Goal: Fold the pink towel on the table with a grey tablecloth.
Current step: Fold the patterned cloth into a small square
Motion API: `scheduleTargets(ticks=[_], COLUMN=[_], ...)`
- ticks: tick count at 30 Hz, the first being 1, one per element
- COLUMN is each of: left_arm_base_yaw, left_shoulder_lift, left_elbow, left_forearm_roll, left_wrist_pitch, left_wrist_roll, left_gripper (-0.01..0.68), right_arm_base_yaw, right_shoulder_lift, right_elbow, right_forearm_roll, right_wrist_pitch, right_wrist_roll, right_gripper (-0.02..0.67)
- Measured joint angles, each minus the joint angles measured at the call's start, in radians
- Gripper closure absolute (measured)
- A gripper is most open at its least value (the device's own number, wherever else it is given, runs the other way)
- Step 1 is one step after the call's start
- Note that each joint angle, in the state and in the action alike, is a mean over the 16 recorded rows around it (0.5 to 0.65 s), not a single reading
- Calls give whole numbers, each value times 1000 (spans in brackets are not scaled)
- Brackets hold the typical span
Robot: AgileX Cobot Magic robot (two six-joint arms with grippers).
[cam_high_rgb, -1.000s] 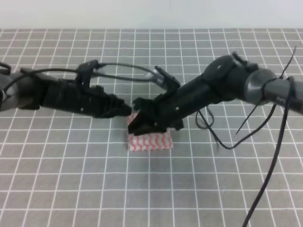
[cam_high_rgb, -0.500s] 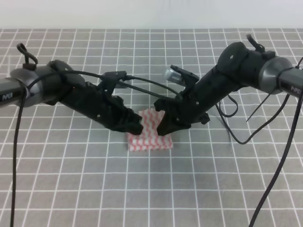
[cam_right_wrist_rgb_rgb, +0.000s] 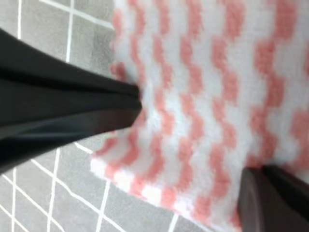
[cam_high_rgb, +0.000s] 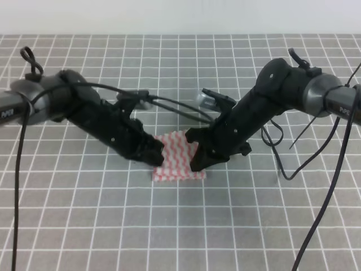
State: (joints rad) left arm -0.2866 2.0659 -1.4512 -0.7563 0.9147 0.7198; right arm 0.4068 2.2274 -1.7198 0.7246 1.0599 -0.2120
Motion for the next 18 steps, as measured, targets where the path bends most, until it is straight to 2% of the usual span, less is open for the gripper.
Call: scheduleTargets(ticks=[13,18], left_arm_base_yaw=[-1,-2], left_shoulder_lift=[16,29], left_elbow=[-58,-65], left_forearm_roll=[64,101], left_wrist_pitch=[138,147], left_wrist_roll=[-27,-42], left_gripper=[674,674], right_arm_base_yaw=[0,0], right_shoulder_lift=[2,2], right_elbow=[-15,-16], right_forearm_roll=[18,22], right_wrist_pitch=[-7,-12], right_wrist_roll=[-4,-6], right_gripper=[664,664])
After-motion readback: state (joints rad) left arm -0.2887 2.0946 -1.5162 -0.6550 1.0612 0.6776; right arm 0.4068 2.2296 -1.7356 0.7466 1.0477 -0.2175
